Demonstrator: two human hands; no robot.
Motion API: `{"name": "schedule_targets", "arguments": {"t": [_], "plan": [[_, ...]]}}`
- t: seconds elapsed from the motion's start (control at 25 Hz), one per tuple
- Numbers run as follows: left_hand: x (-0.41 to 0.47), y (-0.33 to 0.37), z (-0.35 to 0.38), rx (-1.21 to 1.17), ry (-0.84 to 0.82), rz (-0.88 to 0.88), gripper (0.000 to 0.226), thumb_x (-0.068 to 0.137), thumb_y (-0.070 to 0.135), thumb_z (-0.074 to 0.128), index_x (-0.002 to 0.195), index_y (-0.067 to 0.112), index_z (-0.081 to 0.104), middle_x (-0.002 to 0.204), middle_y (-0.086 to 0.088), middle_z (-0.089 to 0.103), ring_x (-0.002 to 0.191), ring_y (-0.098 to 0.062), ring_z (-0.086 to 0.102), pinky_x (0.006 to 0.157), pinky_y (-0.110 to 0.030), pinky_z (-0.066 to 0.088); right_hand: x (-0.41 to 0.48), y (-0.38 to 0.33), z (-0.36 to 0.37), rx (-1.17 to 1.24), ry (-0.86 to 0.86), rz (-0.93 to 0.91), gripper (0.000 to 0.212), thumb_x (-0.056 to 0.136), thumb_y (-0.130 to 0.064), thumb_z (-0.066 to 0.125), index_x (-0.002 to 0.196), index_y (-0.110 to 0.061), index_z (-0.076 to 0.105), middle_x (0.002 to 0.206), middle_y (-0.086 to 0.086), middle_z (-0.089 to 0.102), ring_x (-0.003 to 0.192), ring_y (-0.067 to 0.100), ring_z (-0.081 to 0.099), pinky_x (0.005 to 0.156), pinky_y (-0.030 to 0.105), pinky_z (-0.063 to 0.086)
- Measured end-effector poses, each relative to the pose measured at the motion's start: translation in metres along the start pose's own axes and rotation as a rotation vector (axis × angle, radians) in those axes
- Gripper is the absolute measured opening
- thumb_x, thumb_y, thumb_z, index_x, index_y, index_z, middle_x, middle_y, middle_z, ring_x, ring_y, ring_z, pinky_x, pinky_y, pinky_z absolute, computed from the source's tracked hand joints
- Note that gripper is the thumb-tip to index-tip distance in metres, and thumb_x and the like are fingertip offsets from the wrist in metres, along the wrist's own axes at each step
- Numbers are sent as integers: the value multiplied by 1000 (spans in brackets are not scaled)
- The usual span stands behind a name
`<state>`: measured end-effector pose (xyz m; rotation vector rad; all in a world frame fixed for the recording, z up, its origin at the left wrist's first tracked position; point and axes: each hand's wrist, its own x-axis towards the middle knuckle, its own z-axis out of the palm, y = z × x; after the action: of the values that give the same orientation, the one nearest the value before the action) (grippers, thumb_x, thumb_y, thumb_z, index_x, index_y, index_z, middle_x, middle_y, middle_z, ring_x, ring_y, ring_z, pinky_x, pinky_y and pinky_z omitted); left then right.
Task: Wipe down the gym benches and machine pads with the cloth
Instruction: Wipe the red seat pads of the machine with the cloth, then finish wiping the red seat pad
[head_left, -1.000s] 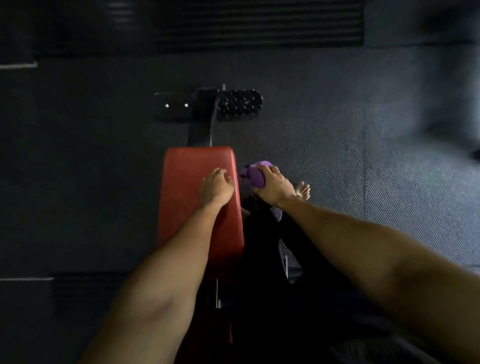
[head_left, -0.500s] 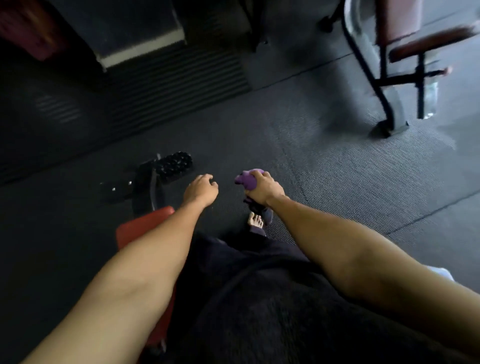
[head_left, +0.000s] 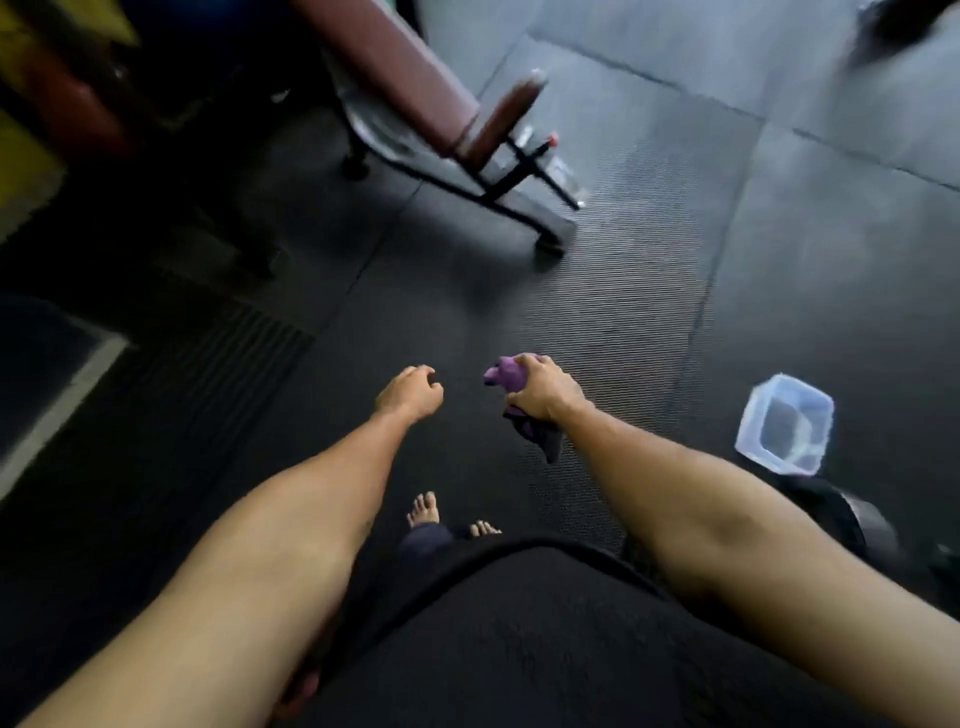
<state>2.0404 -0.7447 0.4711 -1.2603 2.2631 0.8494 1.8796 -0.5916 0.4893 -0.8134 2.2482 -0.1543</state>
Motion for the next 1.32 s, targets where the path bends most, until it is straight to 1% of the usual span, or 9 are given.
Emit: {"name": "schedule_targets", "arguments": {"t": [0.2,0.36,0.52,0.68,0.88,1.04,1.08,1.2,1.32], "plan": [[65,113,-38,147,-29,283,49,99,33,43,147,24,47,150,-2,46,136,-23,46,107,-40,40,19,49,-66,212,171,233,63,86,-43,72,142,-33,44,139,2,47,114,32,60,83,38,48],[102,203,-31,230,-84,410,49,98,34,44,146,22,49,147,-2,51,133,-23,50,107,-40,43,37,105,-110,288,230,349,67,81,-43,74,141,-32,46,130,3,50,110,30,59,88,40,51],[129,301,-9,285,-122,497,50,97,35,44,145,21,49,147,-3,51,133,-24,50,108,-41,42,53,177,-156,381,295,421,64,79,-39,74,137,-33,48,126,2,50,107,28,59,91,42,53],[143,403,16,346,-161,580,49,97,32,44,144,19,49,147,-6,52,131,-26,51,108,-43,42,58,249,-194,432,329,490,63,80,-40,74,137,-34,48,126,2,51,104,27,59,87,38,50],[165,509,54,455,-255,719,49,97,30,44,142,15,50,145,-10,52,131,-28,51,108,-46,43,63,329,-221,540,353,634,62,78,-38,75,135,-36,50,132,3,50,111,31,60,82,33,45],[199,602,78,552,-323,863,46,97,30,46,140,15,53,141,-9,55,127,-26,54,104,-44,46,75,384,-245,645,424,779,65,77,-36,76,137,-33,52,133,2,50,117,29,58,95,40,51],[204,625,84,568,-340,906,44,97,28,46,137,14,55,138,-10,56,126,-27,55,102,-42,47,78,396,-250,671,446,811,65,77,-35,76,137,-32,52,133,3,50,118,29,58,95,40,51],[223,698,105,657,-391,1012,39,95,27,46,129,13,60,131,-11,61,118,-28,58,96,-40,48,86,430,-272,766,518,919,67,79,-32,75,141,-29,50,134,3,51,120,27,56,85,32,46],[230,757,127,727,-459,1089,41,97,29,45,133,14,57,134,-9,59,119,-26,58,100,-43,48,87,458,-286,897,609,1027,61,81,-30,75,138,-26,51,133,2,56,117,25,58,82,29,41]]}}
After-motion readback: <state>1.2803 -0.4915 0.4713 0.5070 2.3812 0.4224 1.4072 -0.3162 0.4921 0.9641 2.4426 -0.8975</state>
